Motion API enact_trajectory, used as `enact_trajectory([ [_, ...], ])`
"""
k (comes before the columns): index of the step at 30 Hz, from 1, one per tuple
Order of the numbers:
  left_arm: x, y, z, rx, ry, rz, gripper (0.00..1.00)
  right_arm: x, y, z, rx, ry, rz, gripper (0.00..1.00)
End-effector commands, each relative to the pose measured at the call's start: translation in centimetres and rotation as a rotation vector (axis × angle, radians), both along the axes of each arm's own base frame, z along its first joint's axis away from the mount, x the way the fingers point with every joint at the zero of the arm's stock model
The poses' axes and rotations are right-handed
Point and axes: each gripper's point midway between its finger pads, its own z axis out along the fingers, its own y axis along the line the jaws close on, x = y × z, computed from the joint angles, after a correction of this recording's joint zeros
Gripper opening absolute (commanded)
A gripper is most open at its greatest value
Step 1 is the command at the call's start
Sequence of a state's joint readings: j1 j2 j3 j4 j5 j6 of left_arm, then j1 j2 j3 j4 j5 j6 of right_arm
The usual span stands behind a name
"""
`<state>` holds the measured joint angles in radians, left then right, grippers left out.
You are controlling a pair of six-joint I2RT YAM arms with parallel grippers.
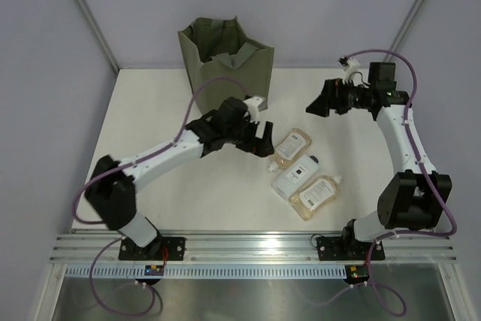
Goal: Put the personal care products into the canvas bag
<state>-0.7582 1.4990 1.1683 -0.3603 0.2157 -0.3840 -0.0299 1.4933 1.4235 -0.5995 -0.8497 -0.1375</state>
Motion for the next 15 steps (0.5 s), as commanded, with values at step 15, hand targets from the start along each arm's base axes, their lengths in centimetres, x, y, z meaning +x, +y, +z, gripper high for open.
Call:
enact_trajectory([
  [15,7.6,-12.4,-5.2,-0.023,0.068,-0.167,0.99,-2.3,-4.3,-18.0,0.082,0.818,-0.425,0.96],
])
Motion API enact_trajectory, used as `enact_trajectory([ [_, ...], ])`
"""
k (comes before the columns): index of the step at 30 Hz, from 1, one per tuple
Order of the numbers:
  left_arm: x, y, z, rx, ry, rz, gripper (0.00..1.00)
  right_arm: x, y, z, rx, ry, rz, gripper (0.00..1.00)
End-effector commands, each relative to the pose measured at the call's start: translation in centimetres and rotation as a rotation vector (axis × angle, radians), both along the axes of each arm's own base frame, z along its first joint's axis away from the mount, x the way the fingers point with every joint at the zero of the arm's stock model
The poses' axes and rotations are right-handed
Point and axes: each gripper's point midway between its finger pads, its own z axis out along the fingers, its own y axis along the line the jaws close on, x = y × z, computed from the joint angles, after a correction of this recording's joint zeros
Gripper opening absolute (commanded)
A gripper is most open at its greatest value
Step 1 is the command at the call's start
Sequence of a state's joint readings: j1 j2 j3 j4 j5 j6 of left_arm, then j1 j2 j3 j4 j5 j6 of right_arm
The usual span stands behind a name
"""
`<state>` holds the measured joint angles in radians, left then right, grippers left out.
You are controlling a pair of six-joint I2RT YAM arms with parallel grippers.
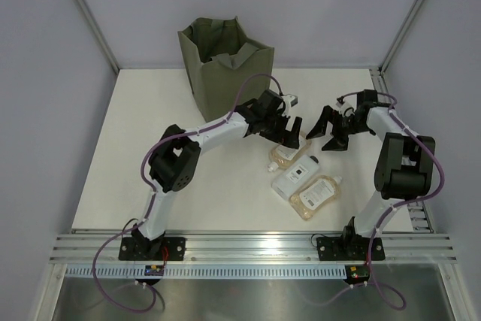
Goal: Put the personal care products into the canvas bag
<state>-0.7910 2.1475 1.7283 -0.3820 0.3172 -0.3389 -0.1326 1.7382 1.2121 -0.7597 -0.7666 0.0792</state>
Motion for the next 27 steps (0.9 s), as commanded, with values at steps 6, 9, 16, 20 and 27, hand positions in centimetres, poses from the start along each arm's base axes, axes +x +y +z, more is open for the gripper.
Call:
enact_trajectory([
  [6,0.5,0.9,2.1,-0.093,0.032,0.025,0.99,3.9,-0.5,-3.8,-0.022,0.059,-0.188,0.96],
  [9,1.1,2.2,3.1,-0.135,0.031,0.066,0.99,4.8,0.1,-4.3,0.008,0.084,-0.217,0.96],
  [16,0.6,4.9,2.8,-0.199,0.099,0.116,0.99,4.6,1.9,-5.0,-0.033,0.171,-0.246,0.93],
  [20,0.5,4.1,2.8,-0.231,0.128,0.082,0.99,3.3,2.2,-5.8,-0.088,0.268,-0.297,0.91],
  [27,0.8,2.9,1.4,-0.259,0.179,0.069,0.97,2.3,3.0,-6.7,-0.037,0.333,-0.345,0.9],
])
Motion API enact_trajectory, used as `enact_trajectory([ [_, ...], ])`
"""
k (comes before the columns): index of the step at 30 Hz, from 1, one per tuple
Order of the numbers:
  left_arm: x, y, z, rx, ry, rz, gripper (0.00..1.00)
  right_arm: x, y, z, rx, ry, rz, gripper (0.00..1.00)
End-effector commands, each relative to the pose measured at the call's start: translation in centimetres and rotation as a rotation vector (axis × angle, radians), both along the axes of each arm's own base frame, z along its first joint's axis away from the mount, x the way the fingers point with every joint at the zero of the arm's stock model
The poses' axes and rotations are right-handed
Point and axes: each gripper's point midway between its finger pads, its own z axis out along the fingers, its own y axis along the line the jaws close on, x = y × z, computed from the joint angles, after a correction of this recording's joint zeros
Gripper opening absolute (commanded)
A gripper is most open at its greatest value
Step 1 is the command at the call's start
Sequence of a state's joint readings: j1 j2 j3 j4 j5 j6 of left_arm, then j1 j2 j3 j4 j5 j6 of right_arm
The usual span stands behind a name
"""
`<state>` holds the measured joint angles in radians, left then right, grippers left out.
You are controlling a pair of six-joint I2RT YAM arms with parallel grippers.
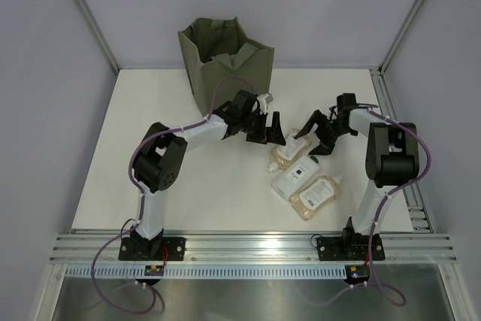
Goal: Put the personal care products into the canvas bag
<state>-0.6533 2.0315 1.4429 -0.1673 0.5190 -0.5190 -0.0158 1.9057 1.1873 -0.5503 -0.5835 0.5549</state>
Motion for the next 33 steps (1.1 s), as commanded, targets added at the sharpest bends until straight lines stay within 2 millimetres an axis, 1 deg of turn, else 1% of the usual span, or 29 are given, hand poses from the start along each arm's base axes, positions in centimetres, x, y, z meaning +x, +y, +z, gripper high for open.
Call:
enact_trajectory([
  [1,0.4,-1.9,1.3,-0.089,0.002,-0.036,0.95,-0.4,0.2,-0.3,0.008,0.05,-0.058,0.9],
  [2,0.2,-2.0,1.1,-0.095,0.014,-0.046,0.91,-0.3,0.4,-0.2,0.022,0.048,-0.061,0.89],
  [3,0.2,-2.3,0.8,-0.106,0.03,-0.043,0.9,-0.4,0.5,-0.3,0.028,0.066,-0.076,0.89],
  [4,0.0,-2.4,0.5,-0.111,0.045,-0.047,0.89,-0.5,0.7,-0.6,0.036,0.082,-0.08,0.89],
  [6,-0.3,-2.8,0.2,-0.119,0.064,-0.054,0.88,-0.2,1.1,-0.5,0.056,0.1,-0.085,0.88],
  [7,-0.7,-3.1,-0.6,-0.117,0.088,-0.065,0.88,-0.5,2.1,-0.9,0.062,0.117,-0.064,0.88],
  [8,-0.9,-3.3,-0.7,-0.122,0.096,-0.072,0.88,-0.4,2.6,-0.9,0.064,0.123,-0.059,0.87],
  [10,-1.1,-3.8,-1.1,-0.136,0.117,-0.08,0.87,-0.5,3.0,-1.5,0.065,0.139,-0.059,0.85],
  [11,-1.2,-4.0,-1.7,-0.133,0.129,-0.081,0.87,-0.3,3.2,-1.7,0.069,0.142,-0.068,0.82],
  [12,-1.2,-4.1,-1.8,-0.137,0.131,-0.084,0.86,-0.3,3.3,-1.9,0.077,0.147,-0.07,0.8],
  [13,-1.5,-4.3,-1.9,-0.142,0.141,-0.09,0.86,0.1,3.6,-2.1,0.097,0.133,-0.067,0.75],
  [15,-1.8,-4.5,-2.2,-0.146,0.161,-0.093,0.86,0.4,4.1,-1.8,0.134,0.133,-0.064,0.67],
  [18,-1.9,-5.3,-1.7,-0.183,0.154,-0.11,0.86,1.5,4.4,-1.3,0.163,0.087,-0.079,0.59],
  [19,-2.2,-5.5,-1.5,-0.193,0.16,-0.121,0.86,2.2,4.7,-0.8,0.187,0.056,-0.082,0.54],
  [21,-2.1,-5.9,-1.0,-0.213,0.16,-0.124,0.86,2.5,5.3,-0.1,0.237,0.049,-0.081,0.45],
  [22,-2.4,-6.1,-0.9,-0.221,0.164,-0.134,0.86,2.9,5.8,0.6,0.28,0.022,-0.06,0.43],
  [24,-2.5,-6.4,-0.4,-0.243,0.163,-0.142,0.86,3.0,6.1,0.9,0.308,0.01,-0.042,0.42],
  [25,-2.8,-6.5,-0.3,-0.253,0.176,-0.154,0.86,3.1,6.4,1.4,0.341,-0.011,-0.023,0.44],
  [27,-2.8,-6.9,0.2,-0.284,0.185,-0.16,0.86,2.8,6.6,1.2,0.342,-0.026,0.0,0.47],
  [28,-2.9,-7.1,0.2,-0.292,0.197,-0.164,0.86,2.8,6.6,1.0,0.343,-0.027,0.008,0.49],
  [29,-2.9,-7.3,0.5,-0.31,0.189,-0.17,0.86,2.5,7.0,1.2,0.364,-0.037,0.035,0.5],
  [31,-3.0,-7.5,0.7,-0.327,0.206,-0.169,0.86,2.2,7.2,0.9,0.365,-0.018,0.047,0.52],
  [33,-2.9,-7.7,0.8,-0.338,0.207,-0.172,0.87,2.0,7.8,1.0,0.356,-0.036,0.095,0.55],
])
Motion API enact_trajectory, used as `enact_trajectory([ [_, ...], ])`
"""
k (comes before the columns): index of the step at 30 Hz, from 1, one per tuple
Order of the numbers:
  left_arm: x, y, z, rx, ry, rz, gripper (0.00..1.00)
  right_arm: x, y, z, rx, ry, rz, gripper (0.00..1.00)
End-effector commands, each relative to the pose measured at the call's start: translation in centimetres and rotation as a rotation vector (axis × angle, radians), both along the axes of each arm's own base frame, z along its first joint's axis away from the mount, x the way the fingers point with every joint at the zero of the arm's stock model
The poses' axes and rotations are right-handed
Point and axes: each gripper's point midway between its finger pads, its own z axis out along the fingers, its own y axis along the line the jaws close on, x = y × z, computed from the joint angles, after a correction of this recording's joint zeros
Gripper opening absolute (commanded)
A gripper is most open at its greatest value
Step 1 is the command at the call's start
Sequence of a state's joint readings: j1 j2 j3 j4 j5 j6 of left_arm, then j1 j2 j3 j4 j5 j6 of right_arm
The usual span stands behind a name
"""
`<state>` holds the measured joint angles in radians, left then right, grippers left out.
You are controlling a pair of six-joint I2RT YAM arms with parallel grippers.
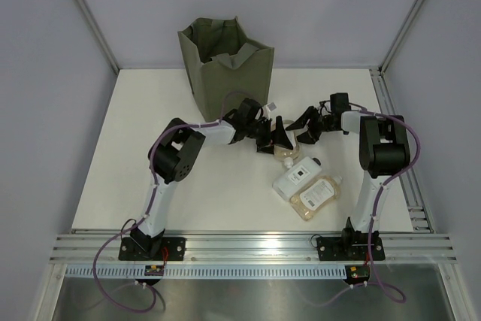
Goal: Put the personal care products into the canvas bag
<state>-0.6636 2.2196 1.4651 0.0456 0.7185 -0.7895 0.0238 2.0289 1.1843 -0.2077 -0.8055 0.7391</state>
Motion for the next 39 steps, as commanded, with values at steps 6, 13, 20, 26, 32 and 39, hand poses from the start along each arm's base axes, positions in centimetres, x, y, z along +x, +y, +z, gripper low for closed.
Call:
enact_trajectory([
  [6,-1.6,-4.1,4.5,-0.199,-0.077,-0.141,0.87,-3.2,3.8,-0.1,0.019,0.08,0.176,0.59],
  [13,-2.1,-4.0,5.5,-0.237,-0.085,-0.183,0.87,-4.4,4.3,1.6,0.045,0.053,0.283,0.72],
  [20,-1.2,-3.6,7.5,-0.269,-0.127,-0.166,0.87,-5.9,5.1,2.7,0.165,0.036,0.331,0.67],
  [26,-0.9,-3.1,8.6,-0.285,-0.138,-0.164,0.88,-4.8,6.3,3.0,0.292,0.05,0.31,0.53],
  [32,-0.9,-1.8,8.8,-0.268,-0.162,-0.155,0.91,-4.0,6.7,4.6,0.439,-0.034,0.32,0.16],
  [39,-1.4,0.2,9.4,-0.15,-0.249,-0.16,0.99,-3.3,5.5,8.4,0.486,-0.278,0.341,0.0],
])
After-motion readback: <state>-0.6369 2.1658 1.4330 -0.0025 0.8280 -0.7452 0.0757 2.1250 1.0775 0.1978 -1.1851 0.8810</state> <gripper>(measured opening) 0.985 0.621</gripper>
